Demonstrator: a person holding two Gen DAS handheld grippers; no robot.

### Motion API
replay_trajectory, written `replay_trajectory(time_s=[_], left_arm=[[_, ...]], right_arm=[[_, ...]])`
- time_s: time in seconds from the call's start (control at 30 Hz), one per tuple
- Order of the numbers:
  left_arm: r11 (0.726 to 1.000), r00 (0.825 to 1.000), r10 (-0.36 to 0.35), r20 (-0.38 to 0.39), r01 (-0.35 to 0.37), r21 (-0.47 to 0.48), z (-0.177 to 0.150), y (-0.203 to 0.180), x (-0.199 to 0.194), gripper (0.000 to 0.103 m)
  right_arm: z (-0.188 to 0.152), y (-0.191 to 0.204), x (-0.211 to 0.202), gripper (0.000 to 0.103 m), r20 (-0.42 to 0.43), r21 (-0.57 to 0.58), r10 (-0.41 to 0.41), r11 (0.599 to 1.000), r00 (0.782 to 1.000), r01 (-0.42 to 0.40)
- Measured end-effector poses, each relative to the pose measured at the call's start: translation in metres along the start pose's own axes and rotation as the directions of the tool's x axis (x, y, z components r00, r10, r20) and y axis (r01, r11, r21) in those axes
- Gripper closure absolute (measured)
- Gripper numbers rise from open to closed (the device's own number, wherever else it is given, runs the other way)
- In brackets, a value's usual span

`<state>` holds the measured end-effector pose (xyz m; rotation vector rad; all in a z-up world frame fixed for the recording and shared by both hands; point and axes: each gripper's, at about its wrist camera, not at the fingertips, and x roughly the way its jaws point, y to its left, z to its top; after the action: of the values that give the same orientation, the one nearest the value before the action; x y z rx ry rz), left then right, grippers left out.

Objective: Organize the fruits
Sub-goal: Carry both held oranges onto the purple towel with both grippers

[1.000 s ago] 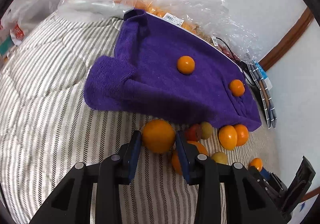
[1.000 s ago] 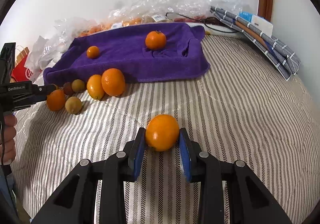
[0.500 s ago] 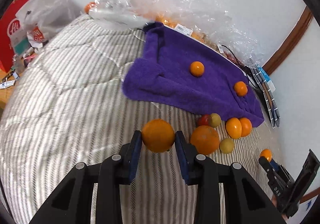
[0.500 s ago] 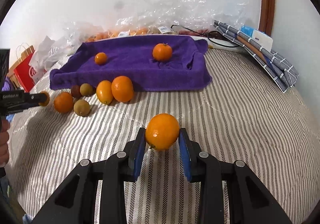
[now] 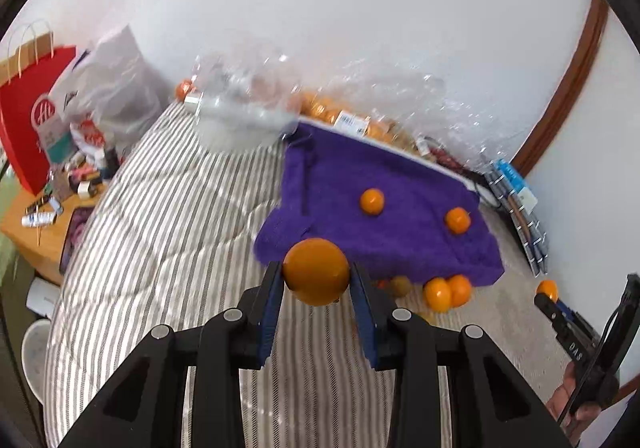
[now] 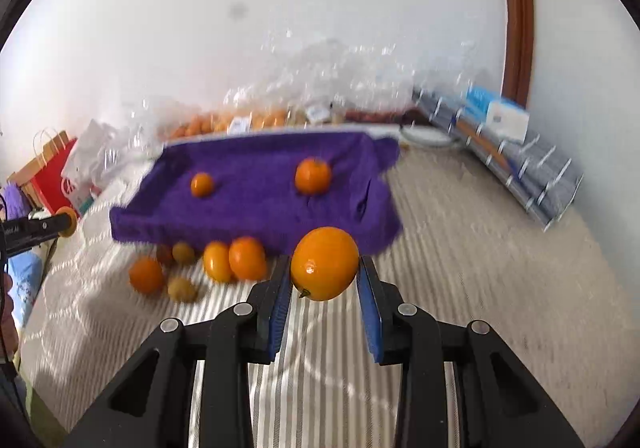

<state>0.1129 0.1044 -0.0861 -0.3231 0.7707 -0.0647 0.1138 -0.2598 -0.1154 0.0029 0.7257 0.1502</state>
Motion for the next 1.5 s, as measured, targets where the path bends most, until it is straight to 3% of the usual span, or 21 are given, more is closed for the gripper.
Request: replay_trajectory(time_s=[0.3, 0.73, 0.9, 1.13, 1.33, 1.5], left_arm=[[1.0, 0.999, 0.007, 0.032, -0.007, -0.01, 0.027, -0.008, 0.016, 0.071], [1.0, 0.999, 0.002, 0.042, -0.001, -0.018, 0.07, -0.031, 0.096, 0.071], [1.0, 0.999, 0.015, 0.032, -0.014, -0.026, 0.066, -0.026, 0.128, 0.071], [1.0, 1.0, -0.003, -0.02, 0.003, 0.017, 0.055, -0.029, 0.152, 0.071], [1.0, 0.998, 0.011, -0.054, -0.01, 0.01, 0.049, -0.026, 0.166, 0.071], [0.997, 0.998, 0.057, -0.028, -0.055, 0.055, 0.045, -0.031, 0.168, 0.071]], right_arm=[[0.042, -0.016, 0.017, 0.07, 0.022, 0.074, 0.022, 0.997, 1.0, -0.024], [0.087, -0.019, 0.085, 0.07, -0.018, 0.081, 0.017, 0.997, 1.0, -0.016], [0.08, -0.02, 0.115, 0.07, -0.029, 0.083, 0.009, 0.997, 1.0, -0.006], [0.066, -0.018, 0.153, 0.07, -0.12, 0.042, 0.013, 0.999, 0.993, -0.008], [0.058, -0.021, 0.163, 0.07, -0.155, 0.048, 0.027, 0.999, 0.988, -0.02], [0.056, -0.018, 0.165, 0.07, -0.149, 0.036, 0.023, 0.999, 0.989, -0.018]])
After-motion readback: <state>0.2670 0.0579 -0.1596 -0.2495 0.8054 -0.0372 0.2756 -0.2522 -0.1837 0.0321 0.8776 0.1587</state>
